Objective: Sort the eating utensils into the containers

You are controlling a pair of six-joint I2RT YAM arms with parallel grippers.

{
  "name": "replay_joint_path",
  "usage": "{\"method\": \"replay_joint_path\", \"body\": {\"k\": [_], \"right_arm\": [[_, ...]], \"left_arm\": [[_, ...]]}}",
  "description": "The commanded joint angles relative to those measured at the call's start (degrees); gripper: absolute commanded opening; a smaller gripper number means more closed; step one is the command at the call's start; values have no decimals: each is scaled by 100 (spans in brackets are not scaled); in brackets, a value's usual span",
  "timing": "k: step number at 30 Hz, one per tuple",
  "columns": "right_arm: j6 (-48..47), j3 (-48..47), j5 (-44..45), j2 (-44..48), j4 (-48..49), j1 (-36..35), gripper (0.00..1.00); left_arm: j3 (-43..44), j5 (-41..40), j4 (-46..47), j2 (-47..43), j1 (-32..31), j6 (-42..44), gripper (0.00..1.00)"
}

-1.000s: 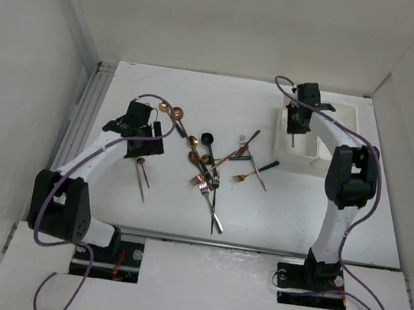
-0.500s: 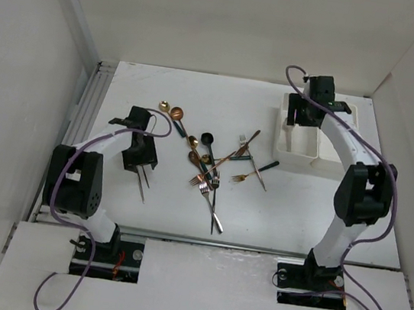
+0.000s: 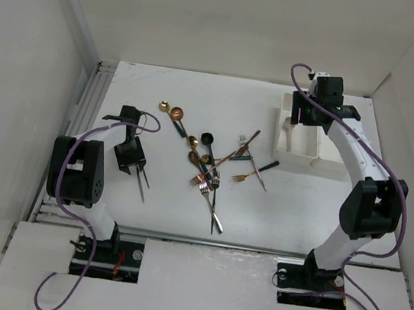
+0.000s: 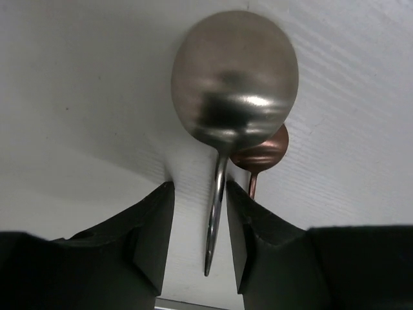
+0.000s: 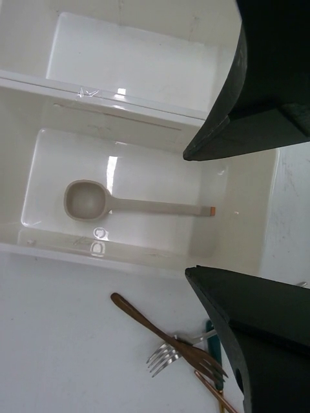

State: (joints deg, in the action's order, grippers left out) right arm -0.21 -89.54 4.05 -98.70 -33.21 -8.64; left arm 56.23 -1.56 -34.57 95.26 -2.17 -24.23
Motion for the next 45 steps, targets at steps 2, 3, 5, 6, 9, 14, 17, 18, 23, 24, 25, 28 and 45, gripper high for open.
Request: {"method": "replay_joint_path", "body": {"k": [2, 3, 5, 6, 9, 14, 17, 18, 23, 24, 25, 28, 45], "right_arm": [[-198, 120, 7, 412, 280, 3, 71], [-199, 121, 8, 473, 280, 3, 71], [-251, 121, 113, 474, 280, 3, 71], [-252, 121, 113, 474, 280, 3, 71], [-252, 121, 113, 536, 280, 3, 70], [-330, 121, -1, 728, 280, -58, 68], [-506, 121, -1, 895, 280, -435, 68], [-681, 121, -1, 948, 358, -576, 68], [-1095, 121, -772, 1142, 859, -1909, 78], [-1156, 60, -1062, 1142, 1104, -2113, 88], [-1157, -2, -1343, 1142, 1246, -2324, 94], [-843, -362, -2354, 941, 2018, -2984, 100], [654, -1672, -2190, -501, 2653, -3433, 88]], "left_arm": [[152, 94, 116, 177, -2, 199, 39], [152, 147, 117, 255, -2, 199, 40], [99, 147, 283, 317, -2, 261, 40], [38, 147, 284, 370, -2, 261, 38], [-24, 147, 416, 370, 50, 261, 10], [107, -18, 276, 230, 287, 261, 0], [598, -72, 12, -112, 490, 514, 0], [800, -72, -102, -235, 560, 516, 0], [2523, 936, 265, -1000, 482, 551, 0], [2690, 1200, 440, -1062, 420, 481, 0], [2814, 1681, 851, -1132, 341, 480, 0], [3043, 2150, 1416, -1352, -98, 480, 0], [2797, 3443, 2656, -1923, -1022, 76, 0]]}}
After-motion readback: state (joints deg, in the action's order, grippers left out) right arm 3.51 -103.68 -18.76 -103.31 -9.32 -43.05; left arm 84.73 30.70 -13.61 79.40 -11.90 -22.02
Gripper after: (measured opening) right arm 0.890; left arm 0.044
